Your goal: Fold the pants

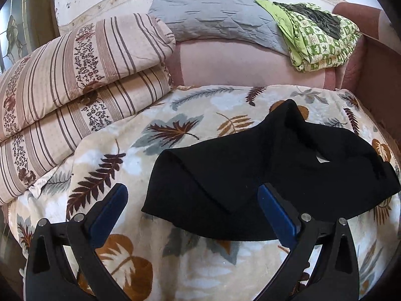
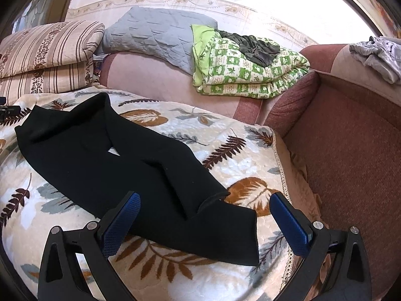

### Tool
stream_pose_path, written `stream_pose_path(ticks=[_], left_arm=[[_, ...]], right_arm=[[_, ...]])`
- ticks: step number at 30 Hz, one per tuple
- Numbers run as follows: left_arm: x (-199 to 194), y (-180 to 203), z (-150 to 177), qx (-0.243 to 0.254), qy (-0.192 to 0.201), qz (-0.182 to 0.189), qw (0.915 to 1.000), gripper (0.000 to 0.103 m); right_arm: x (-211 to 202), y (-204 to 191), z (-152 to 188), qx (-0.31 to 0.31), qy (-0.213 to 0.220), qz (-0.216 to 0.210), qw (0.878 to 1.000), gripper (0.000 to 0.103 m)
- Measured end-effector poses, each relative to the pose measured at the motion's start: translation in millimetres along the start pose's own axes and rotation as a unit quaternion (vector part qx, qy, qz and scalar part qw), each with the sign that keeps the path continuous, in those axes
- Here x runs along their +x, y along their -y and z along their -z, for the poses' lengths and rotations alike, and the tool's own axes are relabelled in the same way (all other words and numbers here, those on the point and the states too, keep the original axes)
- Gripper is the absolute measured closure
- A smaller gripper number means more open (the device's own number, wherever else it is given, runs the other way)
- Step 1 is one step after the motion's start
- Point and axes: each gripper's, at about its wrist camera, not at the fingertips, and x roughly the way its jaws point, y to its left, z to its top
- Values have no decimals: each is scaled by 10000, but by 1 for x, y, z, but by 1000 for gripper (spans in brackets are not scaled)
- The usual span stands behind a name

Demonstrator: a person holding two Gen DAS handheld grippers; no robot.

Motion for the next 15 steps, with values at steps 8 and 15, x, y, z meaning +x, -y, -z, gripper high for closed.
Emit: stream_pose_path(ticks=[8, 15], left_arm=[[1, 0, 1, -33, -46, 18, 10000, 0], [2, -1, 1, -39, -75, 26, 10000, 0]], right_arm=[[-1, -1, 0, -4, 13, 18, 10000, 1], [-1, -2, 0, -8, 9, 17, 10000, 1]])
